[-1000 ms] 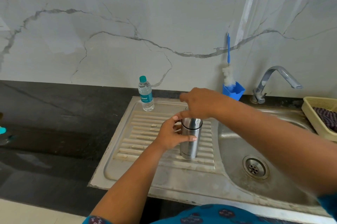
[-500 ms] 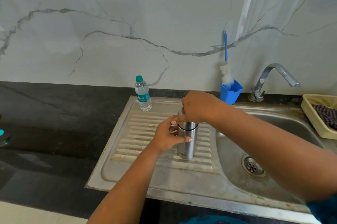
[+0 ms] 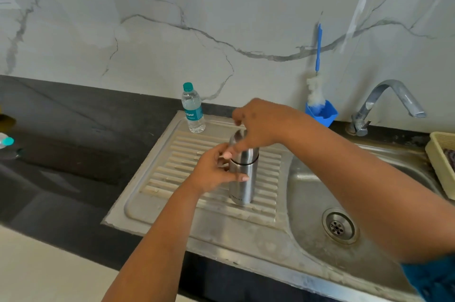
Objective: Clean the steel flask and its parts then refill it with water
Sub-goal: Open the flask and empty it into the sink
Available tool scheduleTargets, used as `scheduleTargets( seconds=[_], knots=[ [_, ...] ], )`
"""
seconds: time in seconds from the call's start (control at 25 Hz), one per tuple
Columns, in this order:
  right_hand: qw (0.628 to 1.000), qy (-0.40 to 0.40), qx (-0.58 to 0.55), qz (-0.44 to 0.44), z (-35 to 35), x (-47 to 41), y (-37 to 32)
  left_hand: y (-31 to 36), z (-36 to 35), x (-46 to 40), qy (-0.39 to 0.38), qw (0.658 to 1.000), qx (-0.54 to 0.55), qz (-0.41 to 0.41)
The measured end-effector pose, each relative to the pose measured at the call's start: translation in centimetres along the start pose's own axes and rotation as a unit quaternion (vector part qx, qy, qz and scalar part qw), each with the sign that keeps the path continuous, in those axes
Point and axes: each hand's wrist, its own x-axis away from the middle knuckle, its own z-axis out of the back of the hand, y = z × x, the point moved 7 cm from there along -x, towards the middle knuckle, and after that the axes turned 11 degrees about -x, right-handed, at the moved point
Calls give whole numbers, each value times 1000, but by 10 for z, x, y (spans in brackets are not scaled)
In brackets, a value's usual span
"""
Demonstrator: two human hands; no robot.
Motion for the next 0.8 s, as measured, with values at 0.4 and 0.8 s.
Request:
scheduleTargets(
  seconds=[0.4, 0.8],
  knots=[
    [985, -13, 105, 139, -10, 11, -13, 7, -4, 6, 13, 995, -36, -90],
    [986, 127, 108, 3, -33, 19, -10, -1, -10, 10, 34, 995, -46, -81]
  ],
)
